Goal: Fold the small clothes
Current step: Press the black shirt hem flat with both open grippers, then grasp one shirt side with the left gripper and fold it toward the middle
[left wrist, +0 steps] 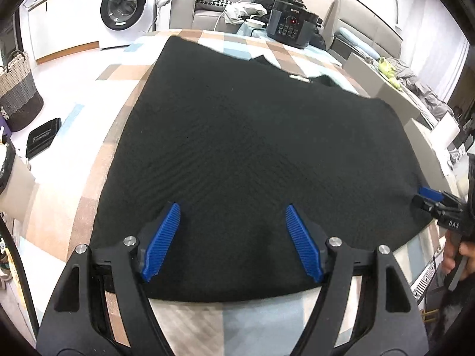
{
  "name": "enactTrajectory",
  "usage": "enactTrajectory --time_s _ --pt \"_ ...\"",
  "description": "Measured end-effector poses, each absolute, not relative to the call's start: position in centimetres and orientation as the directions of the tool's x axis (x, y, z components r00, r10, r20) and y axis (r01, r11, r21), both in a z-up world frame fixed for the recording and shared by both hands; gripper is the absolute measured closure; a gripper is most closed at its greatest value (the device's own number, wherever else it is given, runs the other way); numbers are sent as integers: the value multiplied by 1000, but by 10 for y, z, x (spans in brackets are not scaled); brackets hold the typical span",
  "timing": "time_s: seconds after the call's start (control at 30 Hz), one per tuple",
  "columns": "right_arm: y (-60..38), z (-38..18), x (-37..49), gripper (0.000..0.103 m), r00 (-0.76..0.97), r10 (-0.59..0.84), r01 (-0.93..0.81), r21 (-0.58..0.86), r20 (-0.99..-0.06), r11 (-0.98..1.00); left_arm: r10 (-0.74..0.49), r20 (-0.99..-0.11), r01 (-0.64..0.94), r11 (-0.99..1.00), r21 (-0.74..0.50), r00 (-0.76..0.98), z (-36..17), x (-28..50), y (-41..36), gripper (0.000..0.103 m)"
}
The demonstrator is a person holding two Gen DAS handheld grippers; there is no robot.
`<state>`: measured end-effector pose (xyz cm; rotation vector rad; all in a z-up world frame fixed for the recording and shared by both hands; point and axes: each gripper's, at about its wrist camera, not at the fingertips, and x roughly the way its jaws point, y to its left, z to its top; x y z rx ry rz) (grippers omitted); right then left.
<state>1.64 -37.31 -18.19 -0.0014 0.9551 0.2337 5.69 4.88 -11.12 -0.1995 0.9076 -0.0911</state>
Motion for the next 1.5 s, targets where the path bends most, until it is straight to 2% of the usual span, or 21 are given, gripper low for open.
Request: enactTrajectory --time_s 0.17,0.4,0.7,0.87,1.0,1.1,1.23,1.5 --pt "-345 -166 38 27 589 197 -224 77 -783 972 -155 -752 15 982 -189 640 -99 88 38 31" --pt "-320 -179 78 27 551 220 -238 102 -805 966 -136 -803 -47 979 -199 580 -122 121 49 31" --pt "-349 -195 76 26 552 88 -127 20 -829 992 -147 -791 -61 972 -226 594 -124 95 65 31" --pt "-367 -194 43 26 553 112 -87 76 -825 993 -109 -793 -99 973 -208 599 -122 64 71 31" --pt "-361 -183 21 25 557 177 -81 159 -812 984 -138 -768 -145 947 -288 625 -116 32 83 31" --pt "-349 -174 9 25 573 248 -112 225 -781 968 -179 -727 -214 886 -412 663 -112 0 99 31" --pt "-334 -169 6 25 584 275 -128 248 -763 960 -220 -684 -271 802 -533 696 -118 -32 114 31" --pt "-321 -165 0 25 579 306 -164 259 -756 952 -247 -684 -320 742 -589 687 -141 -19 113 31"
